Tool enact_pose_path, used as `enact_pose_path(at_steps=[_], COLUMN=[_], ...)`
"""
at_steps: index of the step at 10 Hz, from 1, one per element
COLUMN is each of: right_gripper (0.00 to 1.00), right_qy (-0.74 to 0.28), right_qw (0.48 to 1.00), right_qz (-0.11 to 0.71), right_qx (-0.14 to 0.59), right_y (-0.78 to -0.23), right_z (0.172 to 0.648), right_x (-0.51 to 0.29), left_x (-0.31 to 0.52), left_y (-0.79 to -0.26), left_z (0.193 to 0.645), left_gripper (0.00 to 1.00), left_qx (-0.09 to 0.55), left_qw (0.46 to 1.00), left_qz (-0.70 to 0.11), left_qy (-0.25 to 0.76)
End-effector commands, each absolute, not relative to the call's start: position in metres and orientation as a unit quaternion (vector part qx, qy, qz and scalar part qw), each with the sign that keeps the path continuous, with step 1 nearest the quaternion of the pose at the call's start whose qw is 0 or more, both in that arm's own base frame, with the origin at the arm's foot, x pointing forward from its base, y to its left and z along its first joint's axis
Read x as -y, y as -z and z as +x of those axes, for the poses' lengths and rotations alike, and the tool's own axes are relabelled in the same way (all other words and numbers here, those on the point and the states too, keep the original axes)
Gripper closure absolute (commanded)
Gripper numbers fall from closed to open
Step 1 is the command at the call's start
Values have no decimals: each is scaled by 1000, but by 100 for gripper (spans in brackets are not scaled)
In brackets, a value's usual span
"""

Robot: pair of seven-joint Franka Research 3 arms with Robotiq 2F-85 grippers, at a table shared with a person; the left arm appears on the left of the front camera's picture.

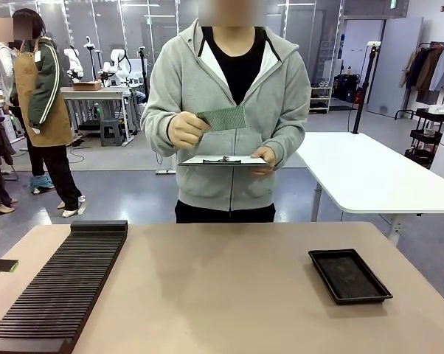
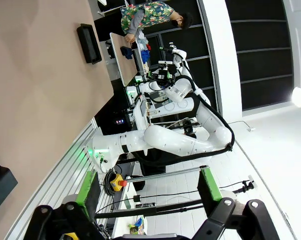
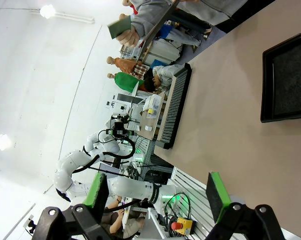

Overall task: Inspect the PCB.
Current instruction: Pick up the Blank PCB that the human is holding.

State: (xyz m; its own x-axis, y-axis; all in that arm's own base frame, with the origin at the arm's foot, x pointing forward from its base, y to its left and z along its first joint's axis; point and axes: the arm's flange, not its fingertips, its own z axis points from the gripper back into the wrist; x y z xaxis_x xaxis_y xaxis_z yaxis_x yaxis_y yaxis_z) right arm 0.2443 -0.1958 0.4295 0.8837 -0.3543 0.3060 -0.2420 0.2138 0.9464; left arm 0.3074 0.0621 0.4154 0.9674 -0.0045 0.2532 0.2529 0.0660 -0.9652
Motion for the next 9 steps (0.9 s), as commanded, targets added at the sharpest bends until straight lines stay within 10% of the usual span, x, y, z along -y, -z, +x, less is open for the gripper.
enact_pose_path(at_steps=[1, 9], right_gripper=[0, 0], right_qy=[34, 34], right_qw=[739, 739], right_qz=[628, 628], right_qx=[244, 244], right_y=[-432, -432], right_z=[244, 244], right_x=[197, 197], left_x=[-61, -61], left_y=[-419, -419], left_z=[310, 310], left_gripper=[0, 0], left_qx=[94, 94], left_qw=[724, 724], left_qz=[-677, -677], left_qy=[93, 93])
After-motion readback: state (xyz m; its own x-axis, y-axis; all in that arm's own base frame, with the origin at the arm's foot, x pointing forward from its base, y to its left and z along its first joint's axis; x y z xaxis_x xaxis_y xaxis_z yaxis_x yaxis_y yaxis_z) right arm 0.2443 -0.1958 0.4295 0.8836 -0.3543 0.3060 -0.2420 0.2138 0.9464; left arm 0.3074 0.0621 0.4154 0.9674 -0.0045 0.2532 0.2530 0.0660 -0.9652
